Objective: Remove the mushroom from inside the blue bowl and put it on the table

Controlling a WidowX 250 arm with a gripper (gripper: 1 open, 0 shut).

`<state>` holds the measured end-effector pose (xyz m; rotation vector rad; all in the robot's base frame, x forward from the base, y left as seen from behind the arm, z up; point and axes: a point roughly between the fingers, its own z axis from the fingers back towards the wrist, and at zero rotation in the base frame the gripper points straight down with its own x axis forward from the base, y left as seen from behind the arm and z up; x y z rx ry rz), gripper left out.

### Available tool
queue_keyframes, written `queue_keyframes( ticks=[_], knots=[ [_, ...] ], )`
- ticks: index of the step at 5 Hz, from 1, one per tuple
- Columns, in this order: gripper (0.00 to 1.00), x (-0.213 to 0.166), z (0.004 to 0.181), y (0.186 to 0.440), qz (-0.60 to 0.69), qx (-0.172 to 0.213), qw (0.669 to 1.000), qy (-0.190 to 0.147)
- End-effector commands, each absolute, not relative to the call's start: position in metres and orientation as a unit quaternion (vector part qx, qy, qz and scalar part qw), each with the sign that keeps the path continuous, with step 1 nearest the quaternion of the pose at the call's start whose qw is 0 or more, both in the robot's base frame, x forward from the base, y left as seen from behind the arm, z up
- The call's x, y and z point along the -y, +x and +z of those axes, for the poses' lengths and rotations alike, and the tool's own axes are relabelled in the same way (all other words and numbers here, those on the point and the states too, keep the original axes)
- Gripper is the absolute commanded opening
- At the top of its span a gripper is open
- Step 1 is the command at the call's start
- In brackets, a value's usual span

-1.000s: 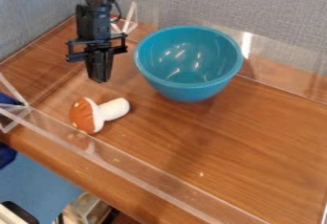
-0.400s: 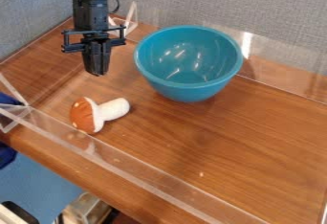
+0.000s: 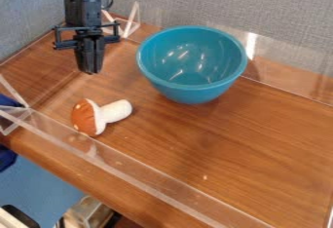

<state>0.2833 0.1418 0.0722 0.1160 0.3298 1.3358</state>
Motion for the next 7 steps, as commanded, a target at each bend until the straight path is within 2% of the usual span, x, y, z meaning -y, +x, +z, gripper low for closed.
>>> queue_keyframes(
  ticks=[1,3,5,7],
  knots=[
    [1.00,-0.145,0.098,0.271,0.619,-0.108,0.776,0.048],
    [1.00,-0.143,0.077,0.248,0.604,-0.117,0.786,0.057],
    [1.00,-0.150,0.062,0.232,0.639,-0.123,0.758,0.046],
    [1.00,-0.151,0.046,0.245,0.616,-0.122,0.776,0.051]
  ],
)
